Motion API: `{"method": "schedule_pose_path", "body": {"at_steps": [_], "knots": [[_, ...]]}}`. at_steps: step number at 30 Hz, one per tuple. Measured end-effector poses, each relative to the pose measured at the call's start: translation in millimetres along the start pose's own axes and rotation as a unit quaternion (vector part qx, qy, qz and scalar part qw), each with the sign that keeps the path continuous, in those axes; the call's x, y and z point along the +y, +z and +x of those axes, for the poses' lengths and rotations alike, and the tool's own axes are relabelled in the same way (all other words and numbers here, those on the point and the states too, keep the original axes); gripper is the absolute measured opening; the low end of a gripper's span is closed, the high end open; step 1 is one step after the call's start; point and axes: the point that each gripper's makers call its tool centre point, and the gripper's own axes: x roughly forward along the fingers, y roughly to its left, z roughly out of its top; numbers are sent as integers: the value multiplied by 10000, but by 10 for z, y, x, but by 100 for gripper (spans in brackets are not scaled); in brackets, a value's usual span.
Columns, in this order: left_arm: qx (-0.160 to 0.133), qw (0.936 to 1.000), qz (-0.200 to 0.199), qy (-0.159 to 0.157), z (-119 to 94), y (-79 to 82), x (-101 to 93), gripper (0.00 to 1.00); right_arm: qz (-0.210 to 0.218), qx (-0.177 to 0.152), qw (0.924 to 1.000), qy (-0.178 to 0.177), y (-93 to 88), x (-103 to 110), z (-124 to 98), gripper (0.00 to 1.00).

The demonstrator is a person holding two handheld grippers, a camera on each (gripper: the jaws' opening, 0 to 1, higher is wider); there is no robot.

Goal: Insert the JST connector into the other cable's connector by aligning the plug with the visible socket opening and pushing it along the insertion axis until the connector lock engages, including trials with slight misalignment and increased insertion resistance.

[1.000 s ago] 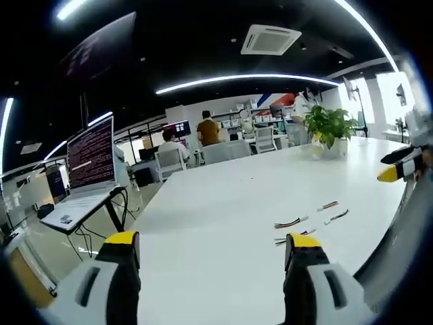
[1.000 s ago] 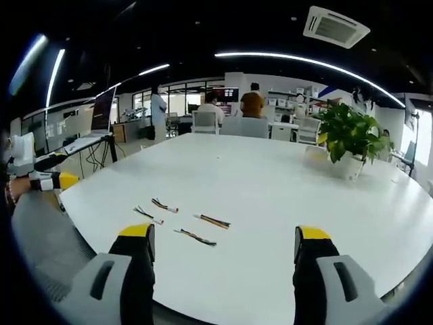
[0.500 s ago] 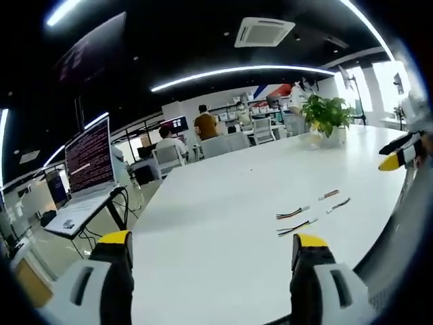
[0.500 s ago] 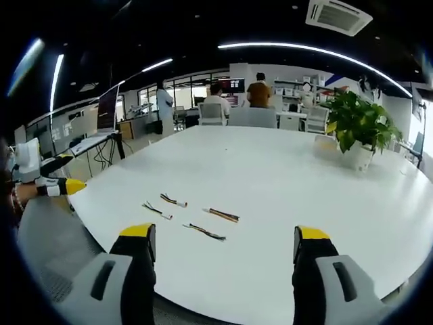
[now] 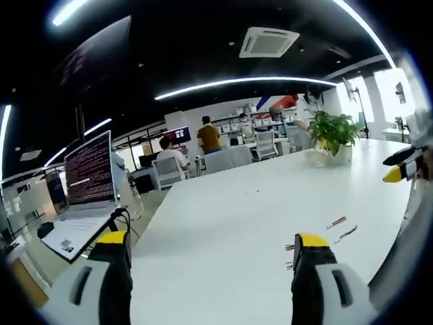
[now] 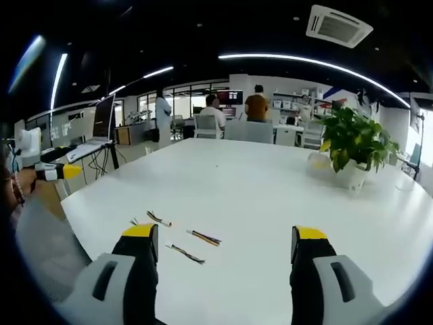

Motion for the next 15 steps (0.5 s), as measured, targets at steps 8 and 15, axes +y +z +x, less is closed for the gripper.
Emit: {"method": "schedule_pose_path", "body": {"at_steps": [8,15], "knots": [[-338,9993,-7,-164,276,310,-32,99,-316,-106,9994,-50,231,-118,126,79],[-531,9981,74,-289,489,508,-58,99,-487,-156,9987,86,363,-102,292,78]]}}
